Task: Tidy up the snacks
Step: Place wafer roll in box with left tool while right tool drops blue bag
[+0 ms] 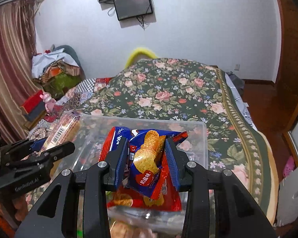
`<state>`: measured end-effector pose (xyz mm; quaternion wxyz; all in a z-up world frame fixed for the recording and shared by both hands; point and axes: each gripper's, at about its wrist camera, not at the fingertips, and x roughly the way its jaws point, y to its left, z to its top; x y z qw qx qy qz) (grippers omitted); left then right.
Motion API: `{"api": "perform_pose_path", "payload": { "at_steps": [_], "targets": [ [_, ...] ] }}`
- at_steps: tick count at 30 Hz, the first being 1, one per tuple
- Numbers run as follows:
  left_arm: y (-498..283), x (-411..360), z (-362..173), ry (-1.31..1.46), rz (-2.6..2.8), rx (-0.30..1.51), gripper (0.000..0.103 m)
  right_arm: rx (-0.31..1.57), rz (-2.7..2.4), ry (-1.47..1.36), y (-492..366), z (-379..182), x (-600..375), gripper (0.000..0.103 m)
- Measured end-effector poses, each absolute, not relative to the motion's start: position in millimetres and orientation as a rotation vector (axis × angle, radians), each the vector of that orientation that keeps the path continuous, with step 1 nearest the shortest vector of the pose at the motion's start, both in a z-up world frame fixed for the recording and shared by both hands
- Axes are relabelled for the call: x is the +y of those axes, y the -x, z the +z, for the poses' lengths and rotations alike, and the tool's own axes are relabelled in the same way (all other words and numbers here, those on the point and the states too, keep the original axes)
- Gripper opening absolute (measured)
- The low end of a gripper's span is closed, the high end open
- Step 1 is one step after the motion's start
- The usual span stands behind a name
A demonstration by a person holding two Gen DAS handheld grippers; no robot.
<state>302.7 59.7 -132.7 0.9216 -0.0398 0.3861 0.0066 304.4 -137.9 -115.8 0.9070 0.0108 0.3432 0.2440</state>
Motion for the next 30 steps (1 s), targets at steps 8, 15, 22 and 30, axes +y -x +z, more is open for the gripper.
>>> {"api": "perform_pose_path", "payload": {
  "at_steps": [8,15,22,30],
  "targets": [
    [-312,58,-148,0.077,0.02,0.82,0.046,0.759,0.473,0.026,-320,-132,-129,0.043],
    [-298,59,-137,0.091,0.007,0.808,0.052,0.763,0.468,0.031,-311,-126,-137,0.059],
    [-260,58,-117,0.085,-0.005,0.78,0.06,0.742,0.492,0.024,-286,-112,-152,0.061],
    [-207,49,-108,0.057,-0.035,0.777,0.069,0.726,0.5,0.053,-240,-106,-174,0.067]
  ]
}}
